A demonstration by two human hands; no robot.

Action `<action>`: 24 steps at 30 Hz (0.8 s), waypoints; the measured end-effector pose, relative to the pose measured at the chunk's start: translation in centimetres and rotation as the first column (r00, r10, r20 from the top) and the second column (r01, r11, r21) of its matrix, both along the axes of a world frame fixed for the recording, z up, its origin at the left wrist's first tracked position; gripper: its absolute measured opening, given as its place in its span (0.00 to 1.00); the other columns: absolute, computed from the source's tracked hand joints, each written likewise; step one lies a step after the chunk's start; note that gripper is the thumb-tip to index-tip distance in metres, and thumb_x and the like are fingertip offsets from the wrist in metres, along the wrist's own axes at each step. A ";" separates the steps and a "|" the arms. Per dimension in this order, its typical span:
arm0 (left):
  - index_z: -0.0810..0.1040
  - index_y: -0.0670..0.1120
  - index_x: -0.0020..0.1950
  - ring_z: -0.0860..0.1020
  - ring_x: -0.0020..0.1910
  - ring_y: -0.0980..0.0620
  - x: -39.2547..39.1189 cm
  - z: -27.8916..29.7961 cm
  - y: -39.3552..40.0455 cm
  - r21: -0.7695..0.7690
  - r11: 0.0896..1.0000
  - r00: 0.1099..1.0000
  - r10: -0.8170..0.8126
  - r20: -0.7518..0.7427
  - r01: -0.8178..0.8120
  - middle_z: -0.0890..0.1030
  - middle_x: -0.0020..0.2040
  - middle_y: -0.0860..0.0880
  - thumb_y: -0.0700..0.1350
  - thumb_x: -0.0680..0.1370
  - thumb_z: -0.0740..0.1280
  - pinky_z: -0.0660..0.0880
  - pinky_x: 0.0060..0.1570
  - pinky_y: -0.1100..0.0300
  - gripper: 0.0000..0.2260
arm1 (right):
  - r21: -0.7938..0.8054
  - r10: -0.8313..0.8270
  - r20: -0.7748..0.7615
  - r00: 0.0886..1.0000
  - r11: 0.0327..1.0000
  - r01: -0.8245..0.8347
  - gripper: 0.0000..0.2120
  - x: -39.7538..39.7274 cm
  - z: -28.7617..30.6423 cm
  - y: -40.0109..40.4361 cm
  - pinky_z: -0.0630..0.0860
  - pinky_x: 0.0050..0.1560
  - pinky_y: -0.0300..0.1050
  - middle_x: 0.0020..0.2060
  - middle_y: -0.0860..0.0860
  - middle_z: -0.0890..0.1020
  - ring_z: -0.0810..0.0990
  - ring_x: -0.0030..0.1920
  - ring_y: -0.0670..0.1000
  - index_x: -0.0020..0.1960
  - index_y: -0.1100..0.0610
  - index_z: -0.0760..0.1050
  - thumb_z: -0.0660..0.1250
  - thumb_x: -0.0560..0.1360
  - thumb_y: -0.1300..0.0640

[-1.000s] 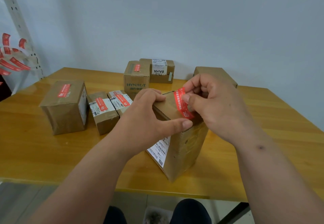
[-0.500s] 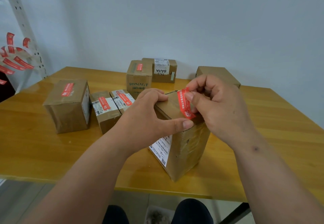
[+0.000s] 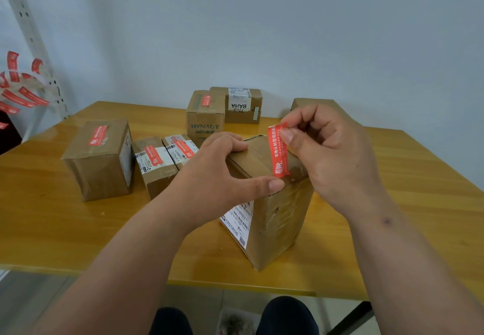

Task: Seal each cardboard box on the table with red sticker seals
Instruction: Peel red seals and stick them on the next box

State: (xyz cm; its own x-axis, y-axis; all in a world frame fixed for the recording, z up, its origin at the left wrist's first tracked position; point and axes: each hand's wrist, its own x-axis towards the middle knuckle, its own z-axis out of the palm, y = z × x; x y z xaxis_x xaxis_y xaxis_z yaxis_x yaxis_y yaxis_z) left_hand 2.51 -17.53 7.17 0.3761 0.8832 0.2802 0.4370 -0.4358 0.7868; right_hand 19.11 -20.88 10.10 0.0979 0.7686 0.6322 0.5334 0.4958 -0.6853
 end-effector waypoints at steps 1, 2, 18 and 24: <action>0.70 0.54 0.66 0.70 0.57 0.65 0.0 0.0 0.0 0.000 1.000 1.000 0.001 0.002 -0.001 0.68 0.63 0.64 0.71 0.56 0.69 0.69 0.44 0.74 0.42 | 0.015 0.009 -0.042 0.999 1.000 -0.008 0.10 0.1 0.4 -0.1 0.77 0.42 0.37 0.38 0.43 0.81 0.79 0.41 0.41 0.42 0.45 0.76 0.69 0.75 0.60; 0.70 0.53 0.66 0.70 0.58 0.64 0.0 0.0 0.0 0.000 1.000 1.000 0.001 0.002 -0.001 0.68 0.63 0.64 0.71 0.56 0.68 0.69 0.46 0.72 0.42 | 0.031 0.015 -0.077 0.997 0.999 -0.012 0.10 0.2 0.8 -0.1 0.77 0.42 0.39 0.38 0.45 0.81 0.79 0.40 0.43 0.43 0.46 0.76 0.69 0.75 0.61; 0.68 0.50 0.69 0.68 0.61 0.60 -1.0 -0.6 0.6 0.093 0.992 0.994 0.088 -0.069 -0.082 0.66 0.64 0.59 0.79 0.60 0.59 0.68 0.57 0.63 0.46 | -0.055 -0.059 -0.508 0.859 0.998 0.035 0.08 1.3 0.0 0.2 0.79 0.50 0.53 0.47 0.57 0.82 0.82 0.50 0.57 0.50 0.54 0.78 0.64 0.78 0.66; 0.65 0.49 0.68 0.69 0.57 0.55 -1.5 -0.4 0.9 -0.022 0.967 0.966 0.251 -0.063 -0.253 0.66 0.61 0.55 0.79 0.58 0.63 0.71 0.51 0.58 0.49 | -0.038 -0.017 -0.735 0.678 0.999 -0.017 0.08 1.3 -0.8 -0.3 0.75 0.43 0.46 0.44 0.54 0.79 0.80 0.44 0.52 0.49 0.56 0.77 0.64 0.77 0.68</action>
State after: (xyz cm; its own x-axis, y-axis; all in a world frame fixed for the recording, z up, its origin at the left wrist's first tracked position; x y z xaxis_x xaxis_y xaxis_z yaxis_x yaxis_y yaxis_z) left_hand 0.98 -16.62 6.81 0.1554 0.9591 0.2366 0.5763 -0.2826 0.7668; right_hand 20.38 -21.17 9.31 0.5178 0.7907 0.3265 -0.1507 0.4600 -0.8750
